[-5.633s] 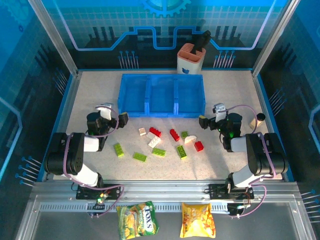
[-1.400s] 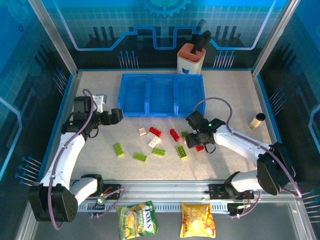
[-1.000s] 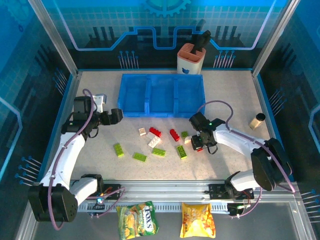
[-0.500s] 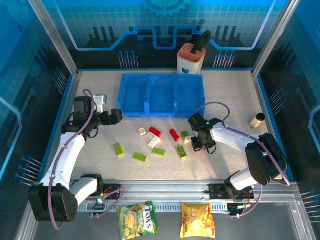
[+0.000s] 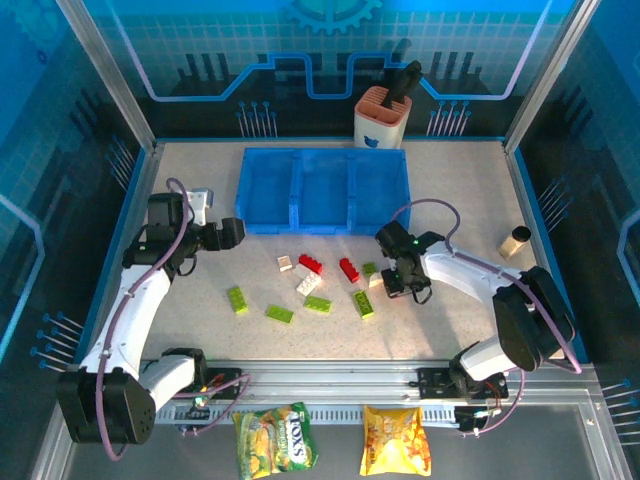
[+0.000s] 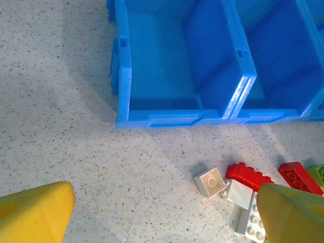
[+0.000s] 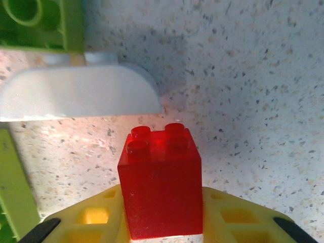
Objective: Sort the legos into containers by color
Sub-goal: Pick up the lego from the bottom-center of the table, then place the lego in the container.
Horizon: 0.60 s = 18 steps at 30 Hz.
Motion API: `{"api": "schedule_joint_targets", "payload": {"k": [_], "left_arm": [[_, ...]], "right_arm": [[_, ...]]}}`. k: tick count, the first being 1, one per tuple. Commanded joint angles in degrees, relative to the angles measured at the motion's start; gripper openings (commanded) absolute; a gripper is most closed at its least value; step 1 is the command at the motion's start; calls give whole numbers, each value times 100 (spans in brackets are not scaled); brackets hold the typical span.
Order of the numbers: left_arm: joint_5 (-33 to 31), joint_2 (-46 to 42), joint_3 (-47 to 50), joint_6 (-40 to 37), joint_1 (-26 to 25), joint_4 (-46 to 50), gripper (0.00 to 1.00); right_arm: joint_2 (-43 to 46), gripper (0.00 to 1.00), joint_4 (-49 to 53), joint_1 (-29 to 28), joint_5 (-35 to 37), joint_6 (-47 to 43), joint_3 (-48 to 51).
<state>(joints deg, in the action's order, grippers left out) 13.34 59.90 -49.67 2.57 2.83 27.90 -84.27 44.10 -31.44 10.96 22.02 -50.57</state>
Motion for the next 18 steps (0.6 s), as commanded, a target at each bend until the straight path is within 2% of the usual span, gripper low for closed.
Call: {"api": "schedule_joint_targets", "payload": {"k": [1, 10, 18], "left_arm": [[-63, -119, 70, -125, -15, -101, 94], [-65, -130, 55, -151, -17, -65, 94], [-91, -66, 35, -170, -19, -17, 94]], "right_arm": [[191, 30, 361, 54, 44, -47, -362], [-26, 30, 727, 227, 250, -238, -1440], [-923, 29, 710, 641, 35, -297, -2718]]}}
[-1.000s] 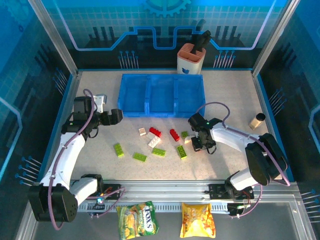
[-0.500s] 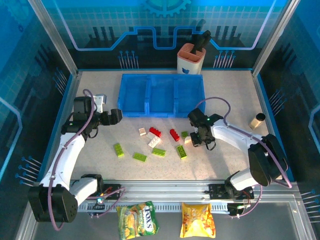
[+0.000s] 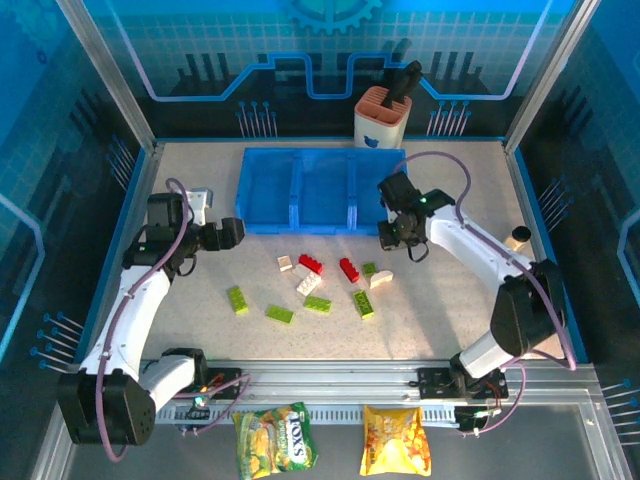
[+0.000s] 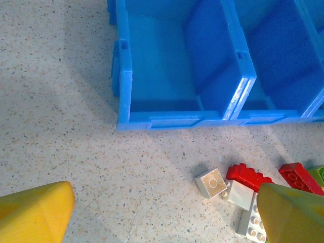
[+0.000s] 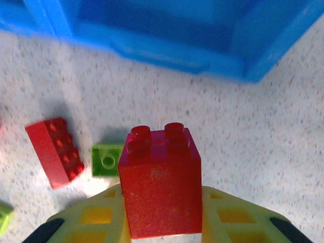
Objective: Sort the legos into containers by color
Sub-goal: Place the lego in the container.
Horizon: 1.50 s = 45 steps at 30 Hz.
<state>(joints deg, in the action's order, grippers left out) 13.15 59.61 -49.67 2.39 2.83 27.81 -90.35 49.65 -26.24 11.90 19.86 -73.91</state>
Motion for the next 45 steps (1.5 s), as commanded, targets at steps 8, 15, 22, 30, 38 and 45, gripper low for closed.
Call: {"api": "schedule_joint_targets", "payload": {"k": [8, 15, 22, 30, 38, 45], "left_arm": [[-80, -3, 45, -158, -14, -2, 94], [-97, 0, 54, -156, -15, -4, 94], [-119, 58, 50, -160, -23, 5, 94], [-111, 131, 36, -140, -14, 11, 94], [-113, 191, 23, -143, -14, 6, 94], [-126, 200, 27, -144, -16, 5, 94]], "right_arm": [[-1462, 25, 134, 377, -94, 130, -1596], [-2465, 24, 266, 521, -33, 132, -2538], [-3255, 24, 249, 670, -111, 276, -3074], [-3697, 26, 159, 785, -236, 444, -3165], [-3780, 34, 142, 822, -260, 498, -3112], [-3611, 40, 205, 822, -241, 485, -3179]]}}
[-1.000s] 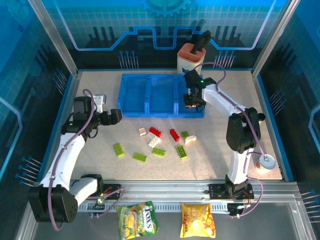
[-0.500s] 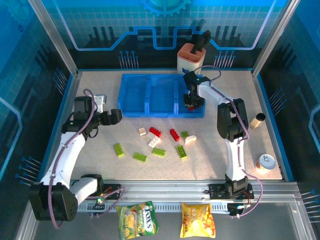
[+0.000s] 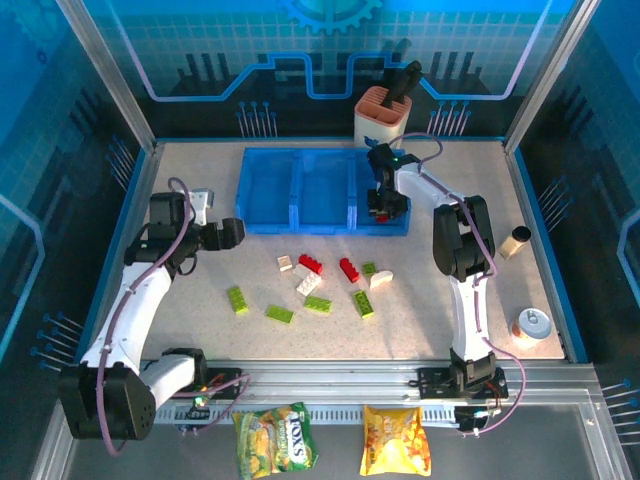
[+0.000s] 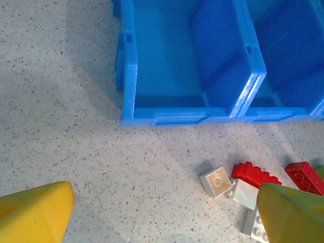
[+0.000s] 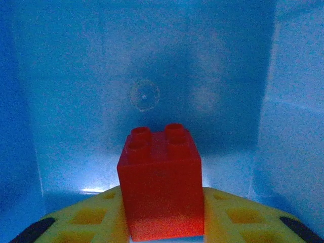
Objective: Sort the legos into containers by color
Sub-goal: Place the lego in the container, then pick up the lego from the center of the table.
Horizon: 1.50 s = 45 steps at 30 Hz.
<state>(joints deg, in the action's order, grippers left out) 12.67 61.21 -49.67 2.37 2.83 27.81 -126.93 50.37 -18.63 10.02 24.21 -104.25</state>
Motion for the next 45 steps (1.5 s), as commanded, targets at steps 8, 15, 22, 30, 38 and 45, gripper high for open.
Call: {"api": "schedule_joint_targets", "payload": {"k": [8, 15, 22, 30, 38, 45], "left_arm": [[-84, 46, 28, -151, -15, 5, 94], [-71, 43, 28, -140, -19, 14, 94], [-63, 30, 28, -141, -18, 14, 94], [-63, 28, 25, -141, -14, 22, 94], [-108, 25, 15, -167, -14, 31, 94], [-127, 48, 13, -174, -12, 44, 94]], "right_arm": [[371, 42, 362, 18, 50, -23, -315], [697, 42, 581, -69, 165, -122, -410], [1001, 41, 778, -180, 116, -363, -368], [1434, 40, 1062, -538, 123, -683, -73], [2011, 40, 1062, -1070, 48, -589, 625], [2199, 40, 981, -1698, 64, -364, 1159]]}}
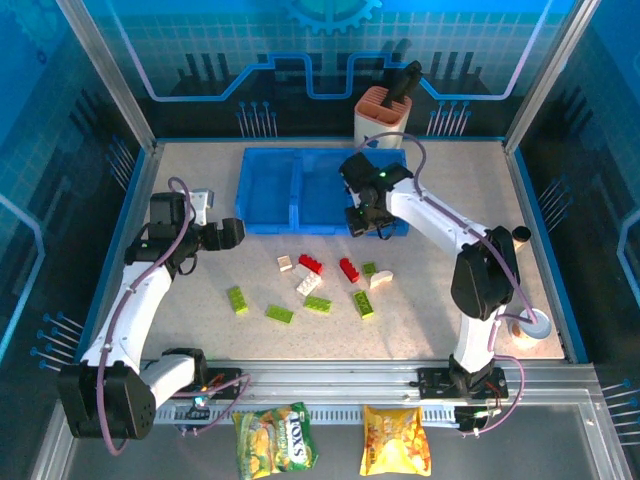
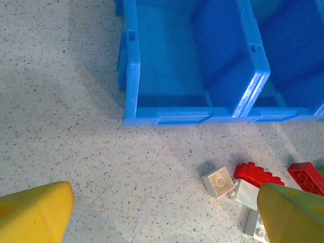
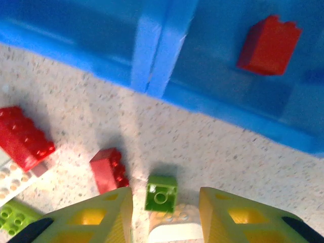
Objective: Sort the legos into containers by color
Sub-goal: Pick up the lego from the center of the table.
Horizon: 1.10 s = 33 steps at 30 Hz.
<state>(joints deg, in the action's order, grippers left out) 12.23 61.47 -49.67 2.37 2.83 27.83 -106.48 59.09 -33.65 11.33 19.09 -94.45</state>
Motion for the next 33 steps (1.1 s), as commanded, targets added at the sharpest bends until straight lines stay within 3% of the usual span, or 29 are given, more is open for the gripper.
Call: {"api": "schedule_joint_targets", "payload": {"k": [1, 11, 33], "left_arm": [[-81, 31, 18, -172, -16, 47, 94], [-80, 62, 2, -176, -14, 55, 94], [-118, 118, 1, -199, -15, 99, 95]], "right_arm": [[161, 40, 87, -278, -76, 185, 244], [-15, 40, -263, -791, -225, 391, 929], [-995, 37, -969, -805, -499, 373, 1391]]}}
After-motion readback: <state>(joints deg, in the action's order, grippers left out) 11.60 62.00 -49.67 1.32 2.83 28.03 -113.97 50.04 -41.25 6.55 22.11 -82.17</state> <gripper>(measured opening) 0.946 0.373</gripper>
